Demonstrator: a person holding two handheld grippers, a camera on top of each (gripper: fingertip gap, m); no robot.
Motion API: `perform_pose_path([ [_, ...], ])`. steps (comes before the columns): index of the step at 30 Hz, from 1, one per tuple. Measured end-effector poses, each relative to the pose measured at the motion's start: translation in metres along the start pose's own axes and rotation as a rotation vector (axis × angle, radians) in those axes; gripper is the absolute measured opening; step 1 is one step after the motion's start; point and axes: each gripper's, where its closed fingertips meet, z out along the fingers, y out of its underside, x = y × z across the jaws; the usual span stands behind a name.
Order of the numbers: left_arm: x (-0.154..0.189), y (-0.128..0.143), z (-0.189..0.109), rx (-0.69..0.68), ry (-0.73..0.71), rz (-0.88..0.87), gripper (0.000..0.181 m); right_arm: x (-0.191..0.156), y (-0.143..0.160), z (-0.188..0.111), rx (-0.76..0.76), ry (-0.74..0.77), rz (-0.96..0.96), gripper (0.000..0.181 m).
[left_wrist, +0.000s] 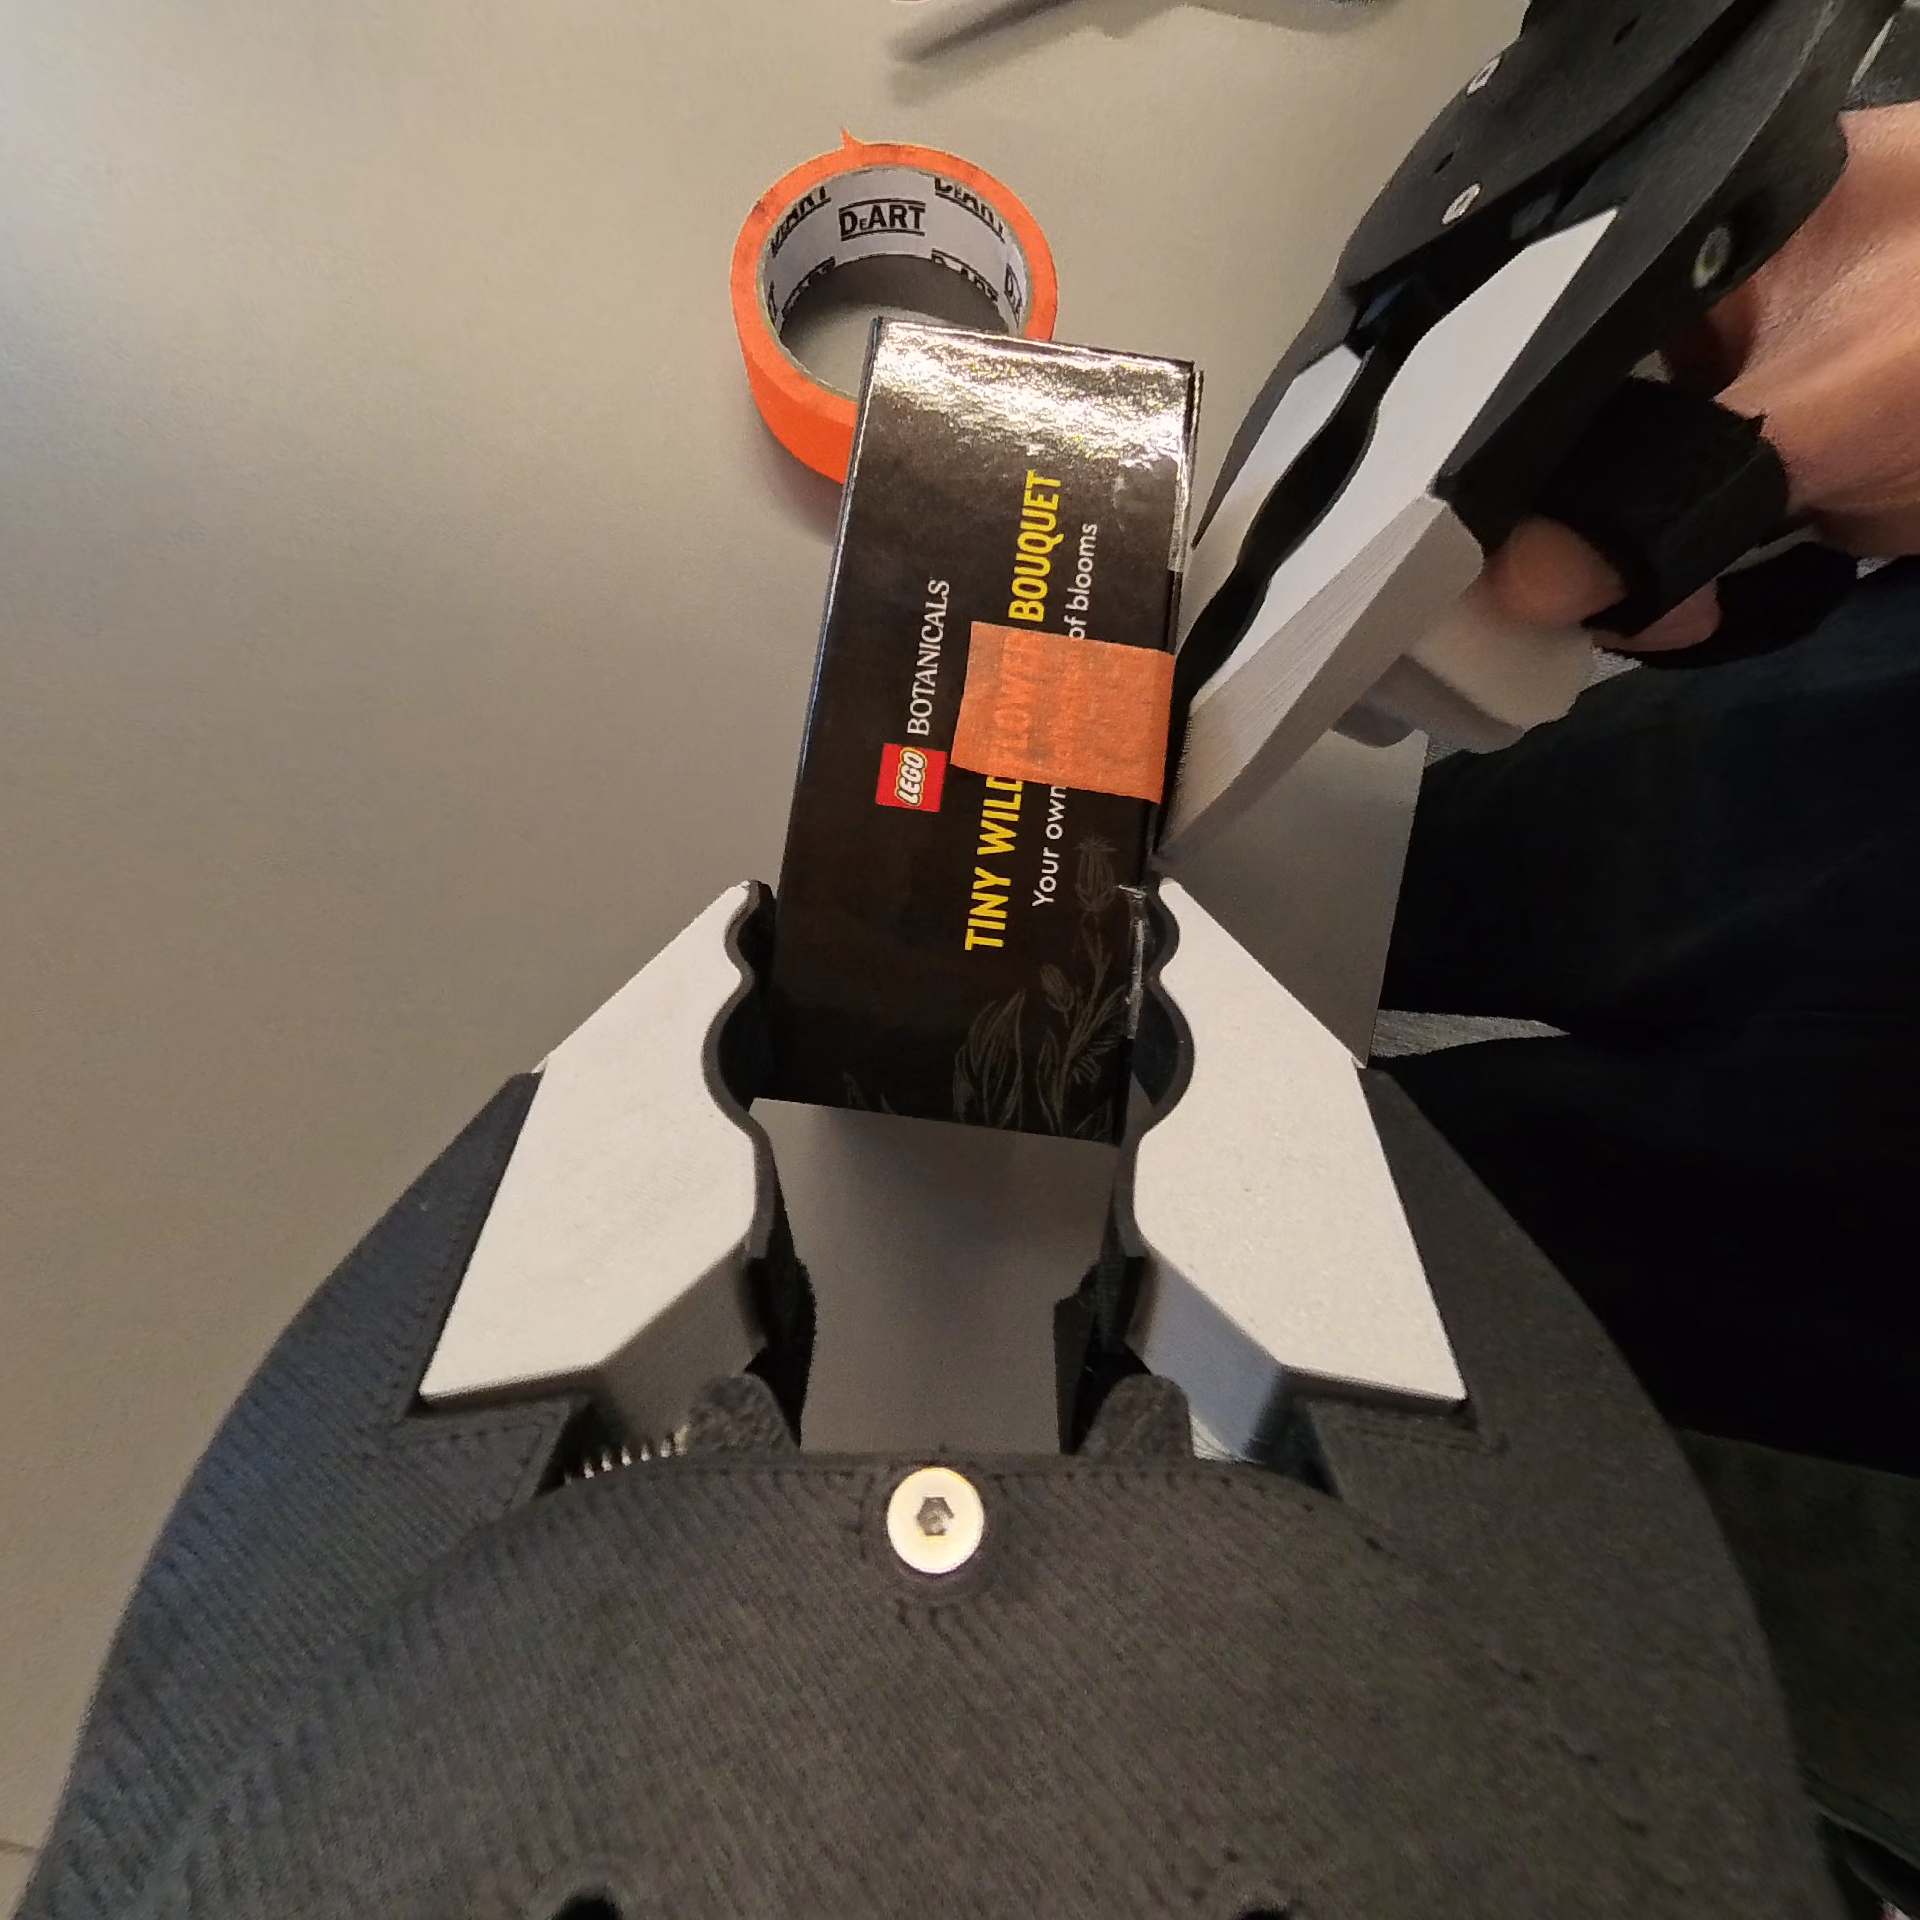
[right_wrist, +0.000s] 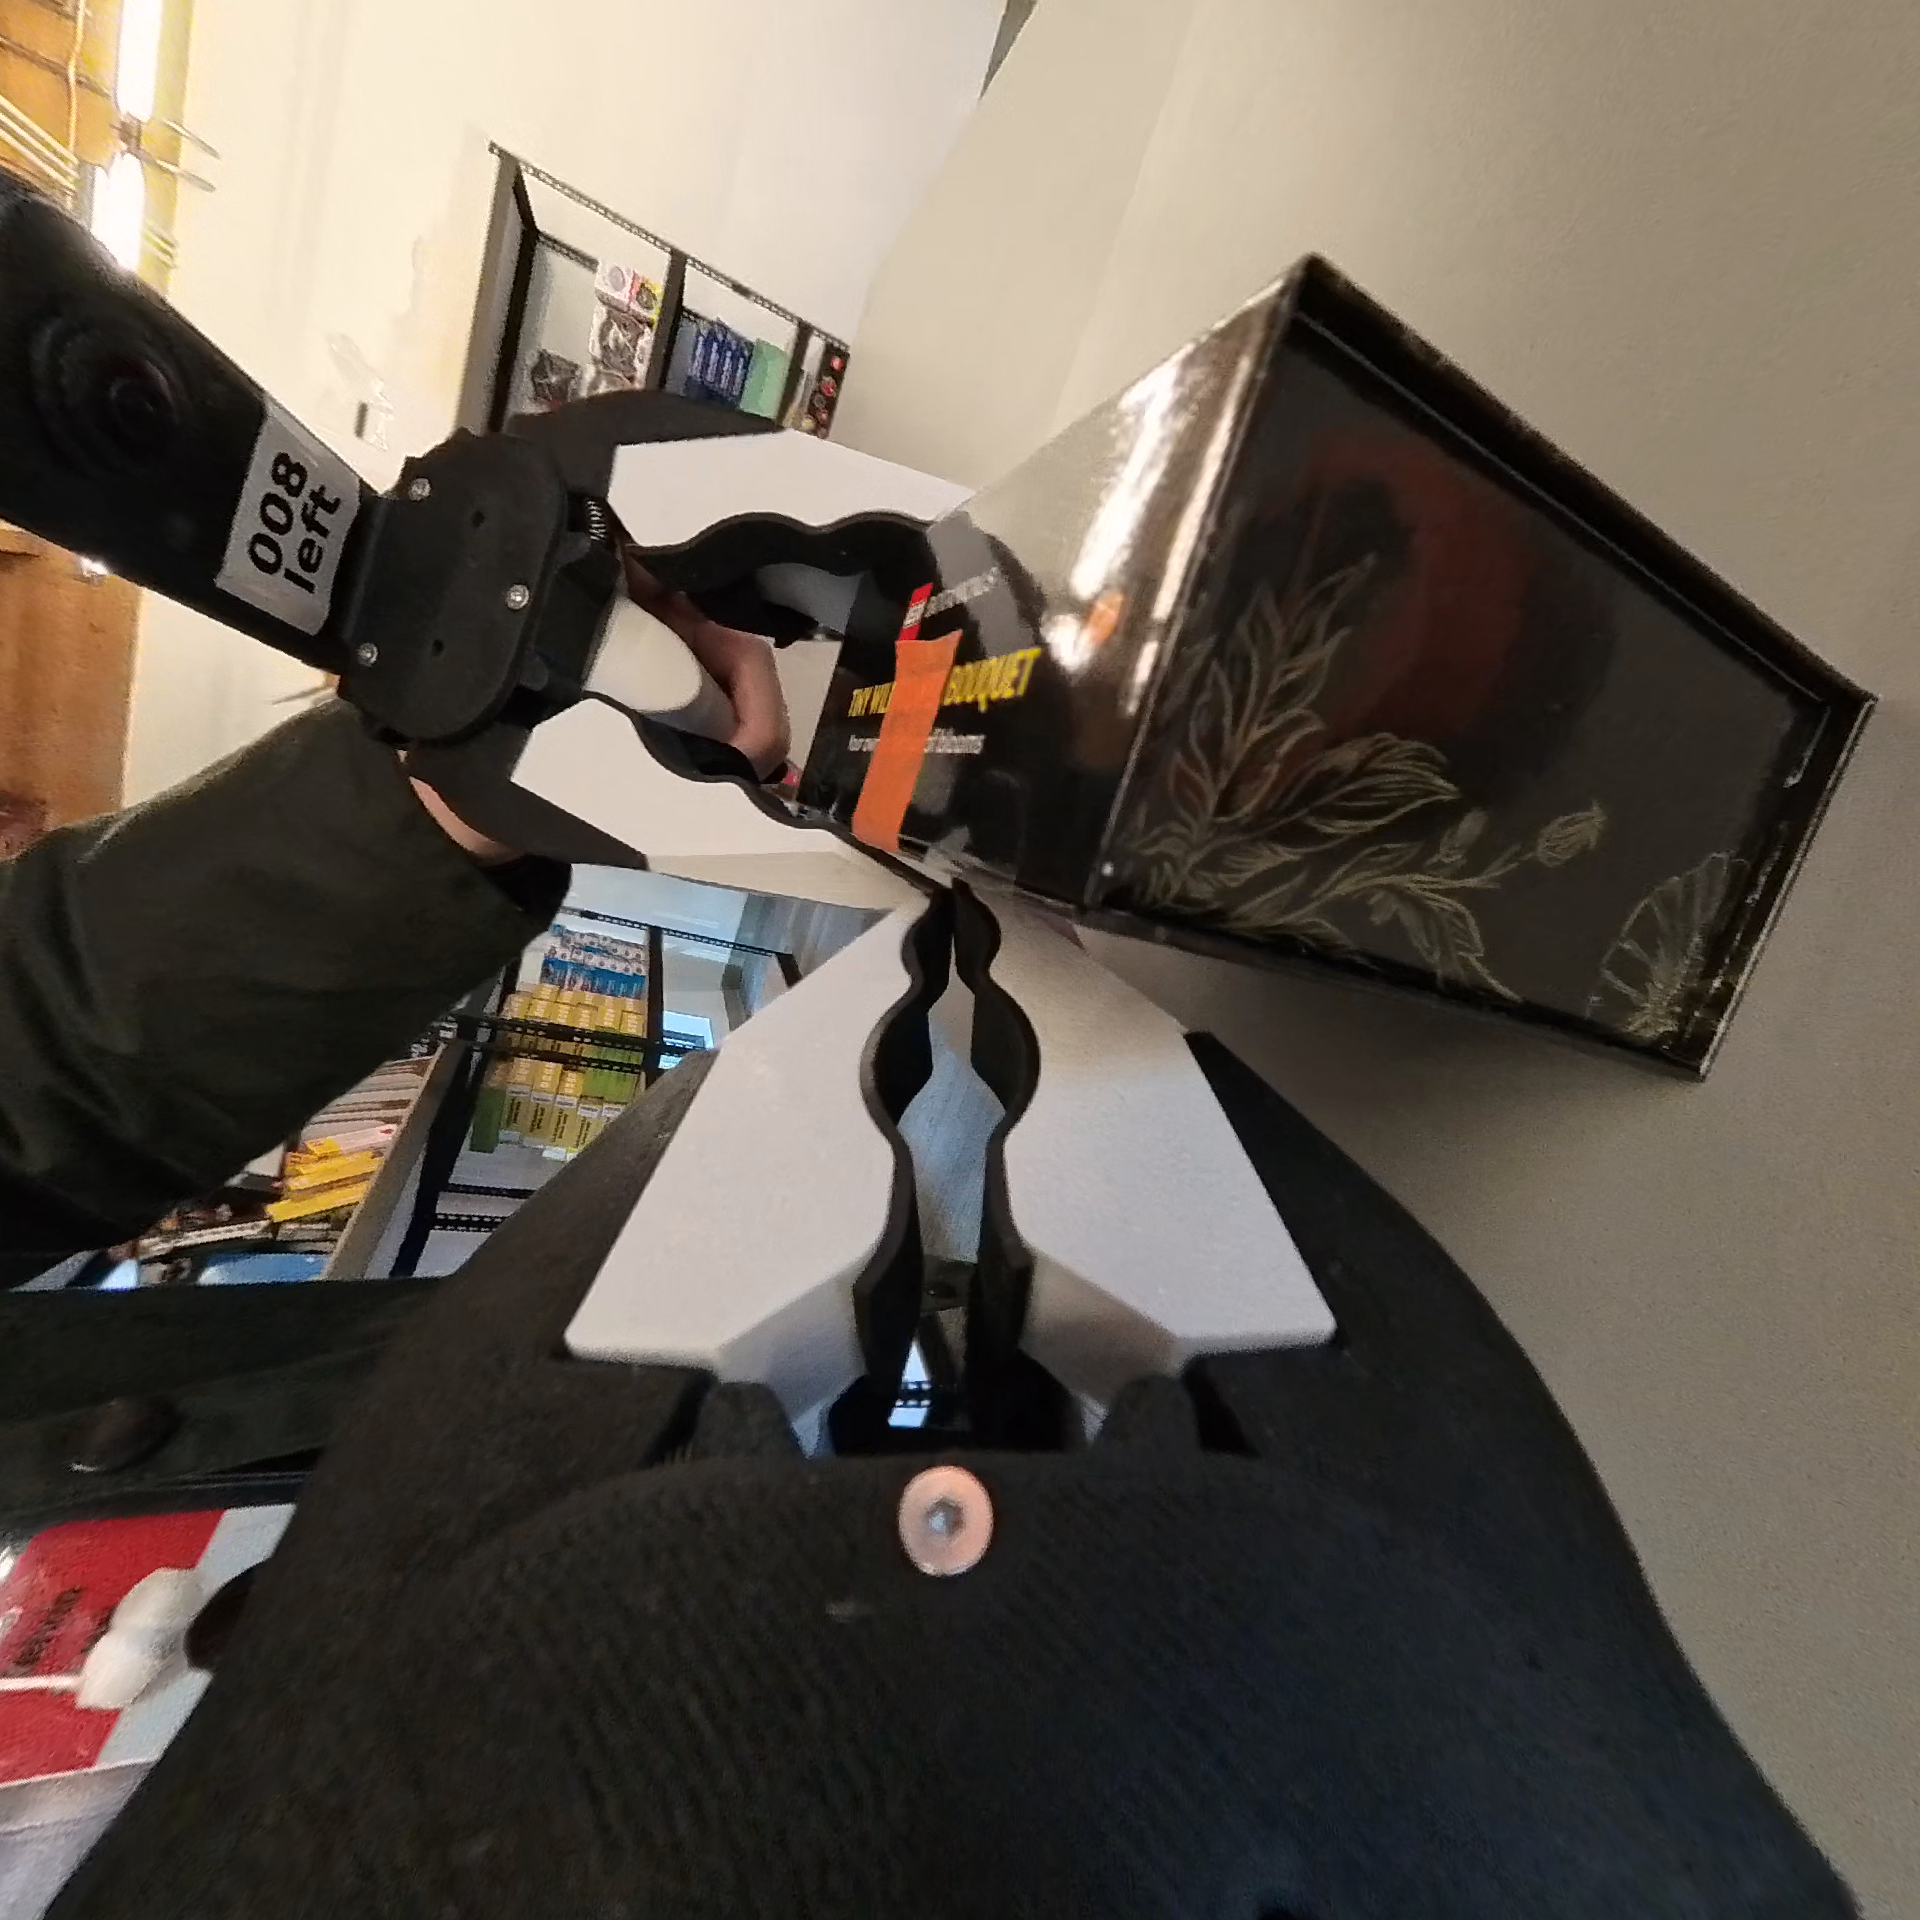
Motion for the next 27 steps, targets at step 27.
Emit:
perform_pose_path([
  [27,0.002,0.001,-0.001,-0.010,0.013,0.007,0.069,0.012,0.004,-0.001,-0.093,0.116,-0.201,0.000],
])
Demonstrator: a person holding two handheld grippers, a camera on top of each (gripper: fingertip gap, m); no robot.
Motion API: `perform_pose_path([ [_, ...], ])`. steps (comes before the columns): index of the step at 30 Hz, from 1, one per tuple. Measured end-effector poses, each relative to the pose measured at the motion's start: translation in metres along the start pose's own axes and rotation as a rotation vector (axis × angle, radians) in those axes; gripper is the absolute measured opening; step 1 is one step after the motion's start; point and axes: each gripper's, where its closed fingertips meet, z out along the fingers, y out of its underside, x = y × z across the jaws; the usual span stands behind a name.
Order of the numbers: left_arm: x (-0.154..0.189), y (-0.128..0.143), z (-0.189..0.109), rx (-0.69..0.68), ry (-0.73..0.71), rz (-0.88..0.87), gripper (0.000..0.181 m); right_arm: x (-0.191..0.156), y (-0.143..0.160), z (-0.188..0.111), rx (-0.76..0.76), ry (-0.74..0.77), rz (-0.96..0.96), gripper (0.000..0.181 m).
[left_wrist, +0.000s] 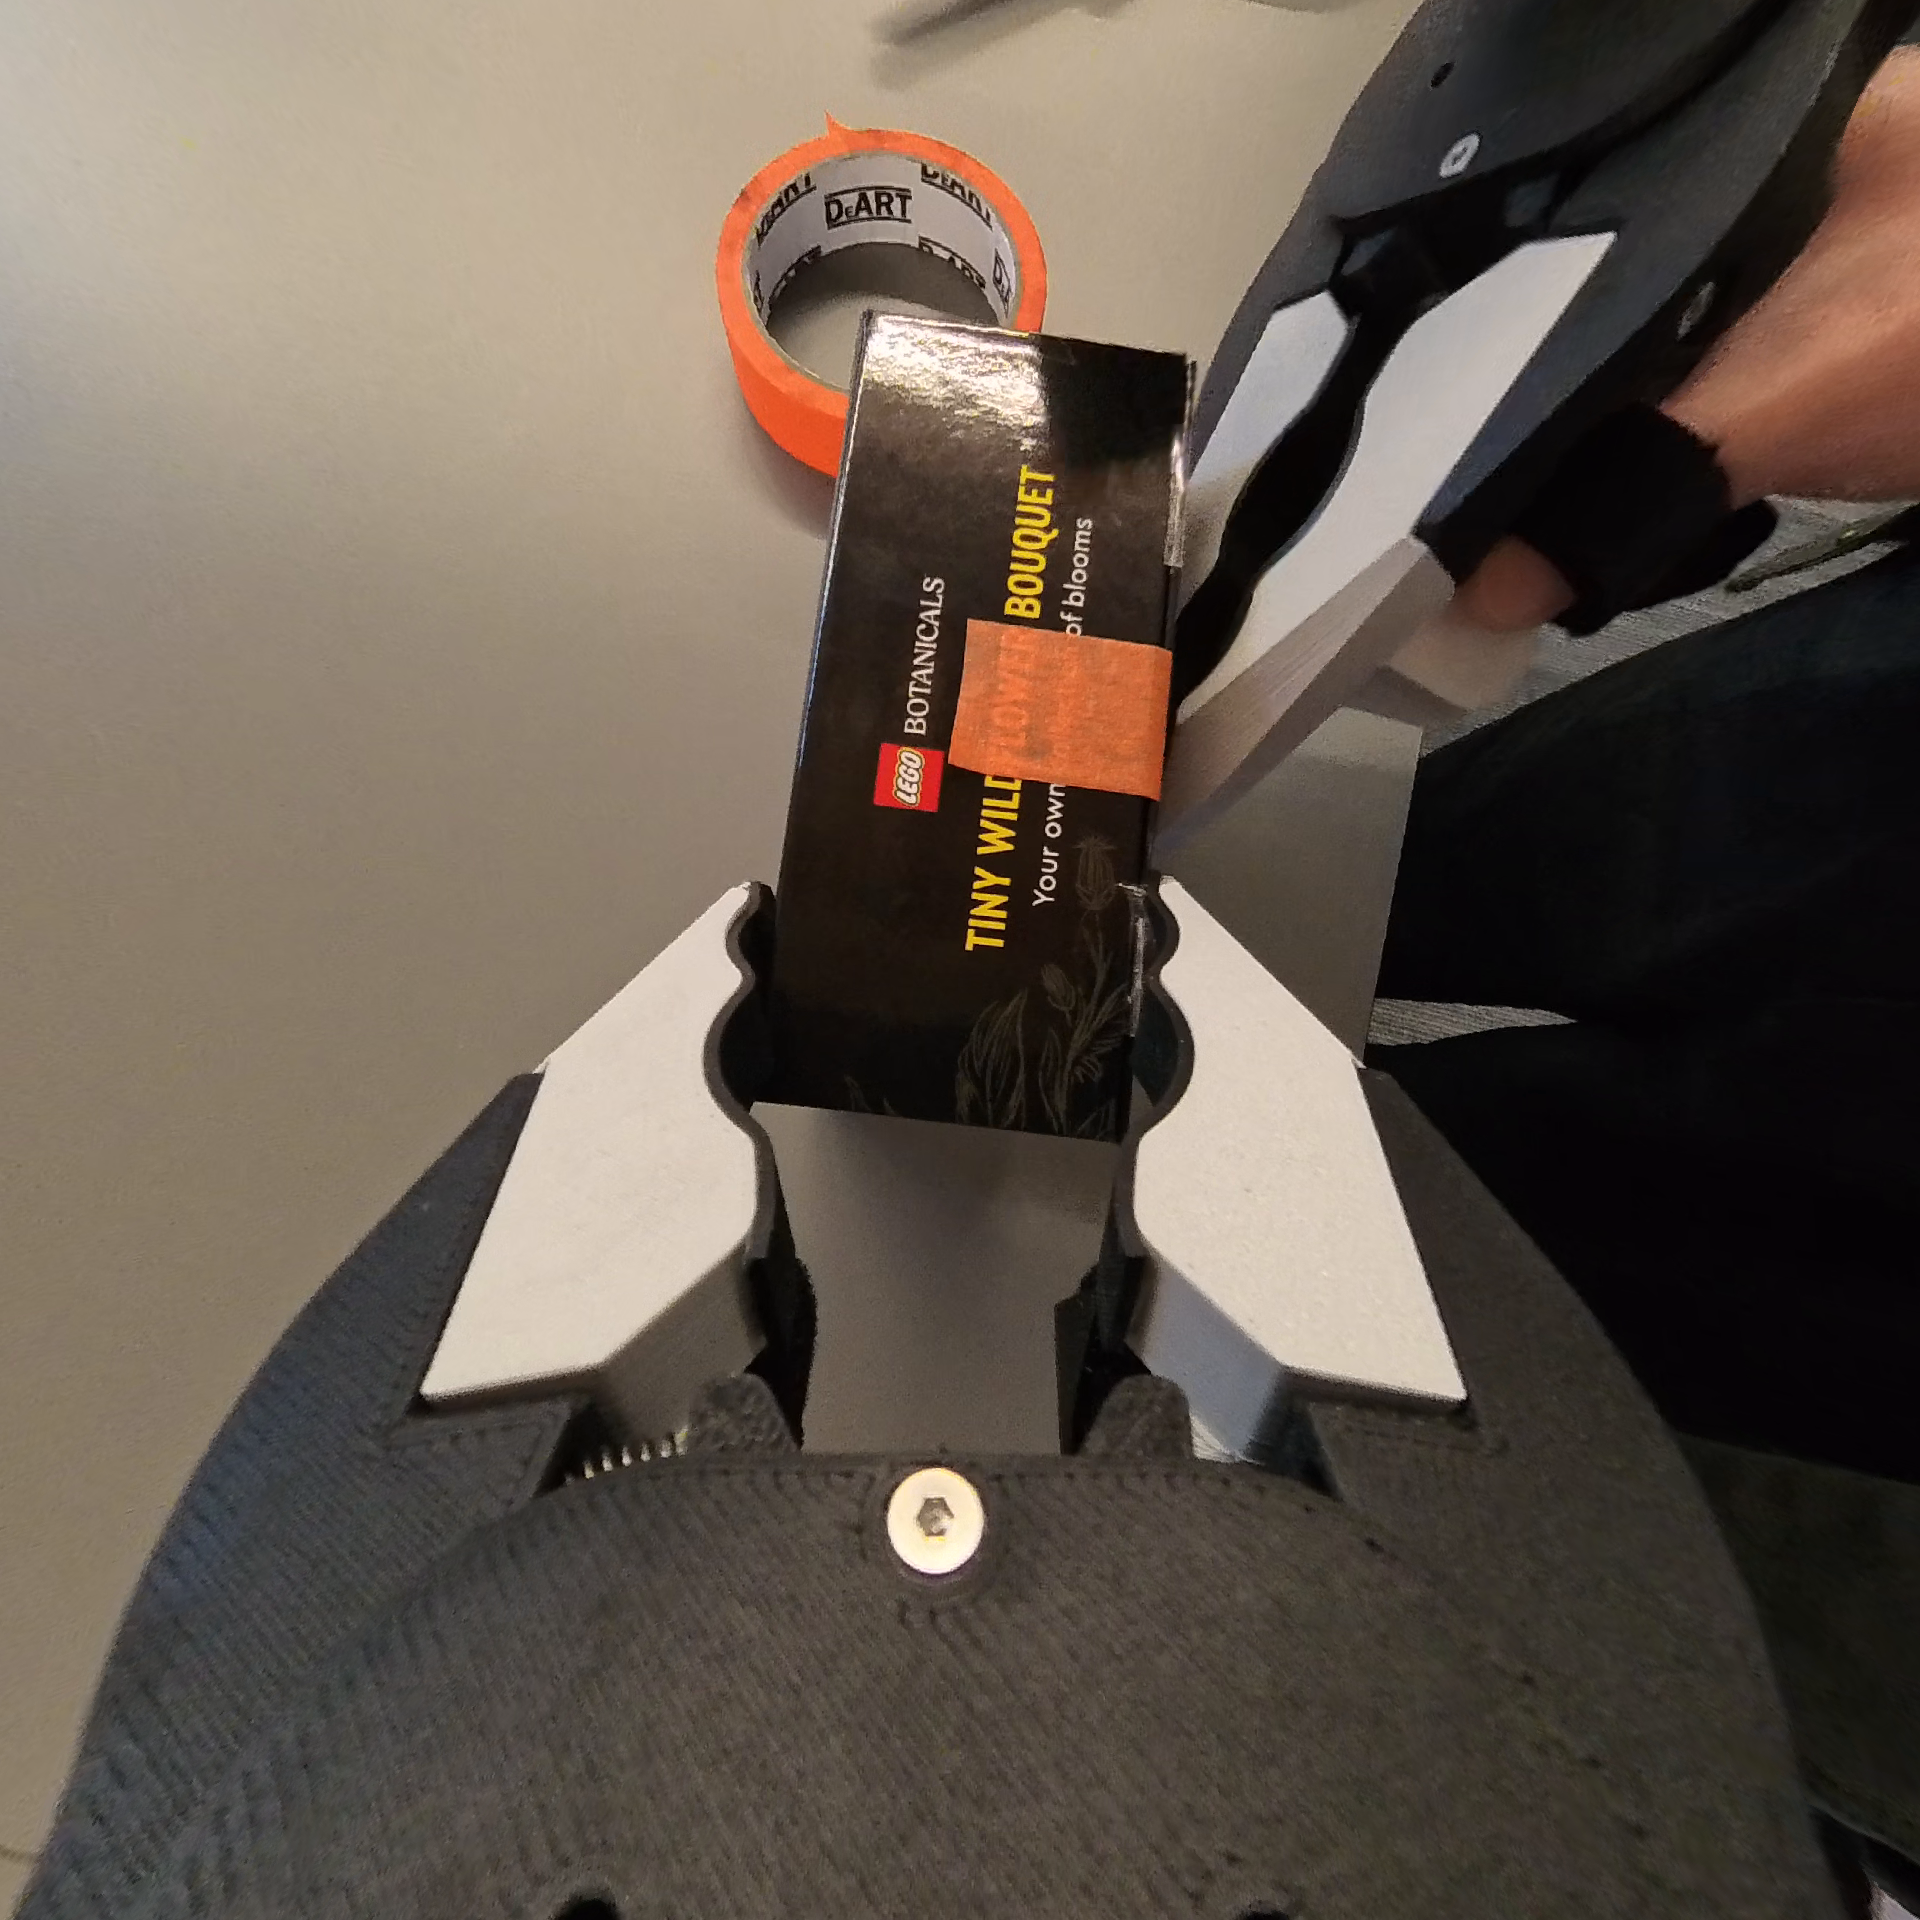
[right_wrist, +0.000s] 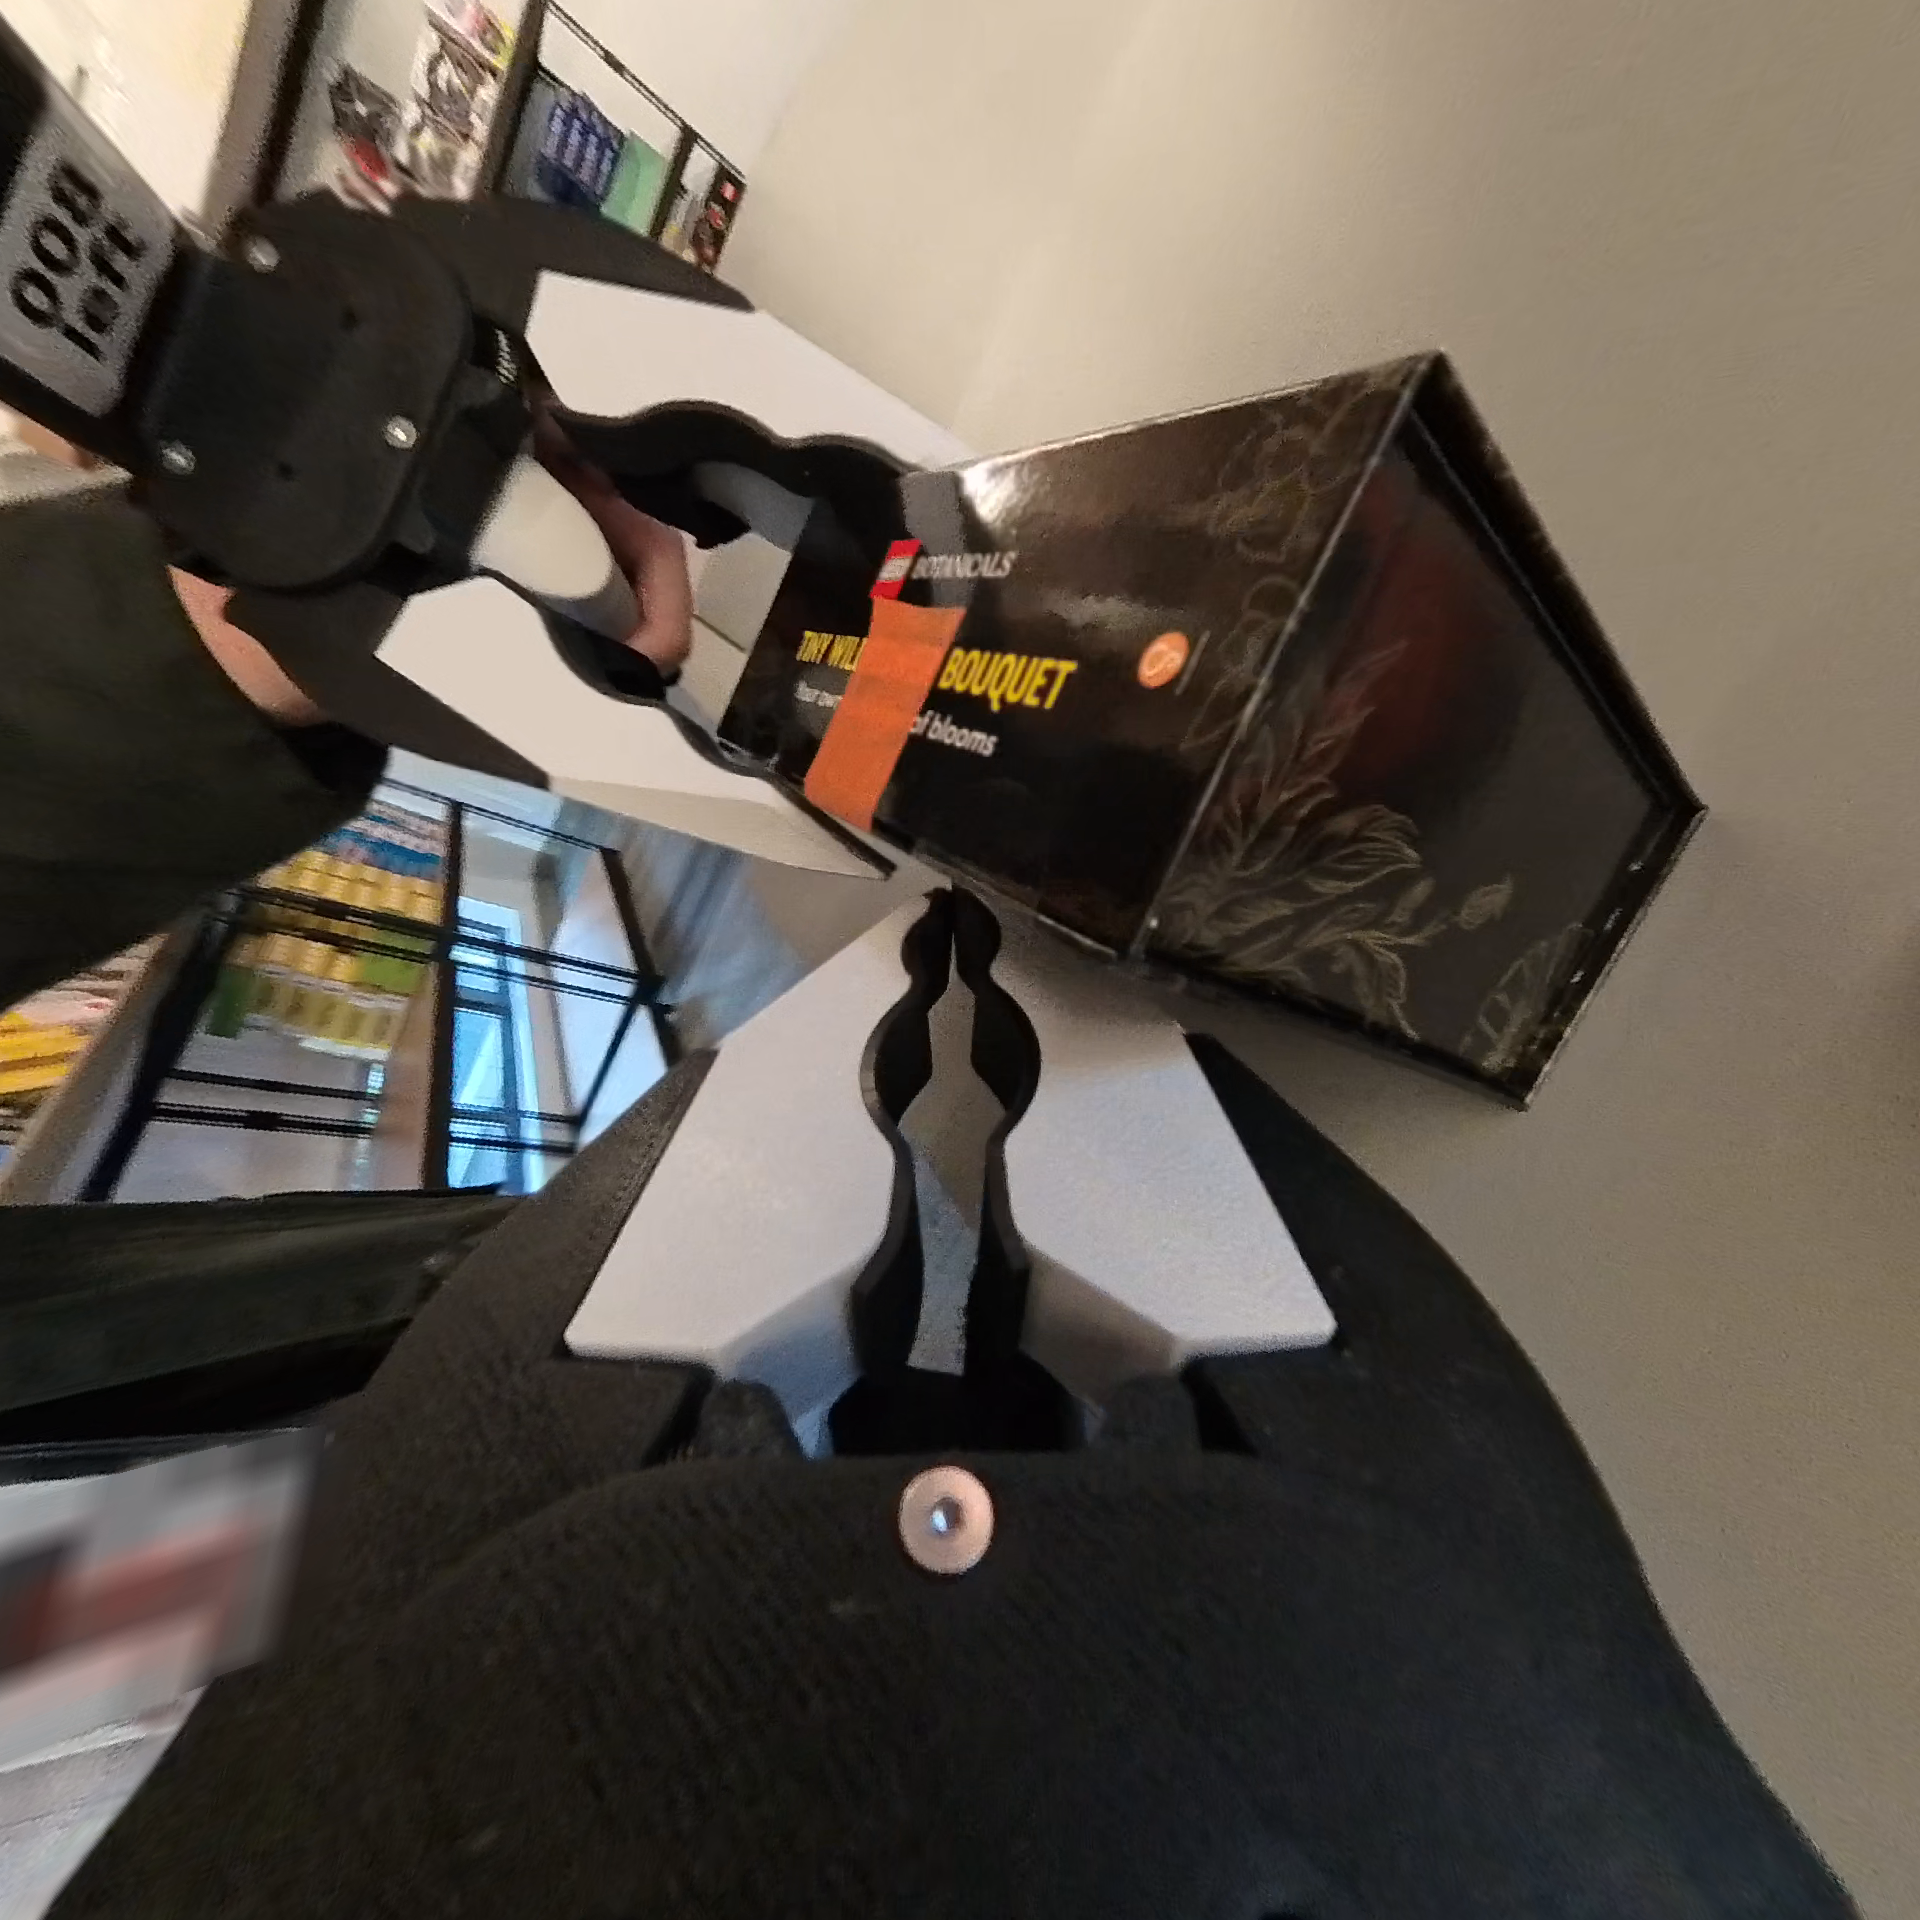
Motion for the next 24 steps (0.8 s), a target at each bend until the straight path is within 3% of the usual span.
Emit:
perform_pose_path([
  [3,0.000,0.000,0.000,0.004,-0.002,-0.004,0.069,0.010,0.009,0.009,-0.040,0.008,0.076,0.000],
  [20,-0.001,0.000,0.000,0.007,-0.007,-0.016,0.069,-0.005,-0.002,0.010,0.142,-0.109,0.355,0.000],
  [24,-0.001,0.000,0.001,0.009,-0.007,-0.017,0.069,0.013,0.006,0.012,0.160,-0.086,0.450,0.000],
])
